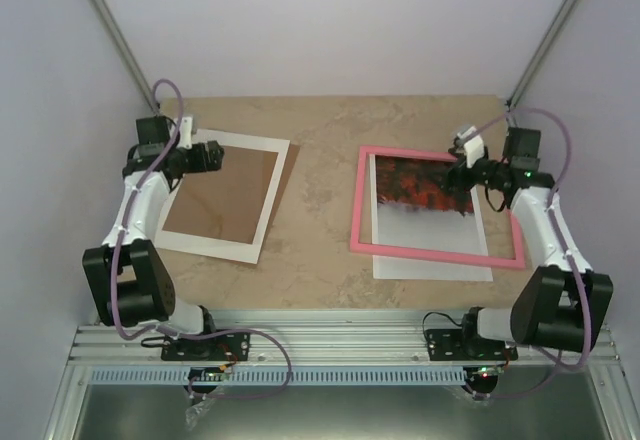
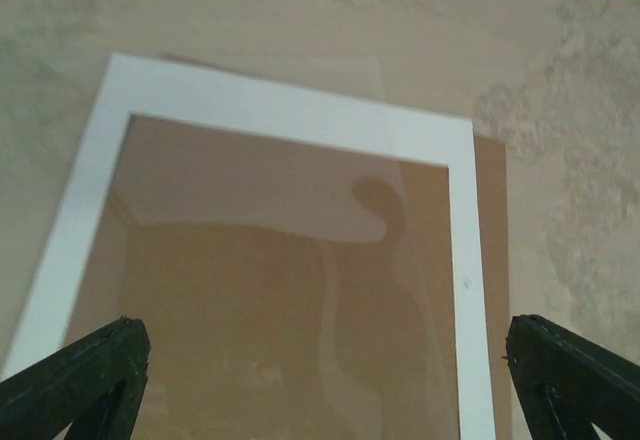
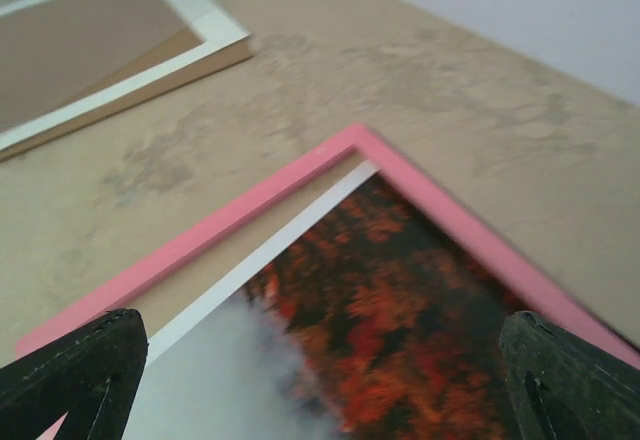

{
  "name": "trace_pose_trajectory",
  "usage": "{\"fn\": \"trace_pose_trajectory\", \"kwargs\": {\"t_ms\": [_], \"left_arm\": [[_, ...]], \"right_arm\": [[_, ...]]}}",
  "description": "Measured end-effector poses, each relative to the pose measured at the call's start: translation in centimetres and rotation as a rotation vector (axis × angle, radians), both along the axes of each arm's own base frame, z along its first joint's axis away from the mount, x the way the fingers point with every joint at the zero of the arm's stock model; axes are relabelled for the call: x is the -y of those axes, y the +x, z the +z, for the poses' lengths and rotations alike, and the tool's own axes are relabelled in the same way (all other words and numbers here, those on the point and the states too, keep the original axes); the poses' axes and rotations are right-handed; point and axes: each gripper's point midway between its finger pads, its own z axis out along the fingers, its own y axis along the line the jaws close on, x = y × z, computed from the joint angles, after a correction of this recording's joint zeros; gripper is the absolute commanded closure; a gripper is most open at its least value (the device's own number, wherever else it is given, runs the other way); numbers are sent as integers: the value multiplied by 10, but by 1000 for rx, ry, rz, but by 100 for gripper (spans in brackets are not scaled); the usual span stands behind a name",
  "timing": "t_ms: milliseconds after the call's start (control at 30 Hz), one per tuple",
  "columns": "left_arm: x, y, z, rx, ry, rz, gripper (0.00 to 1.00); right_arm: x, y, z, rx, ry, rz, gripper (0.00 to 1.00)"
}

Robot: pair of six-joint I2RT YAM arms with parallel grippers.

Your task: Put the photo into the frame

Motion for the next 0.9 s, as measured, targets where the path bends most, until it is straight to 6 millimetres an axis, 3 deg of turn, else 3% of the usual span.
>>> {"fn": "trace_pose_trajectory", "kwargs": {"t_ms": [133, 367, 633, 900], "left_arm": [[16, -20, -20, -35, -4, -33, 1], [40, -34, -33, -52, -9, -141, 1], [67, -43, -30, -24, -11, -286, 1], [78, -48, -29, -17, -25, -357, 0]], "right_arm": [[-32, -32, -16, 20, -54, 97, 2], [-60, -74, -37, 88, -207, 308, 3], [-70, -112, -97, 56, -438, 556, 12], [-79, -142, -151, -22, -586, 782, 22]]}}
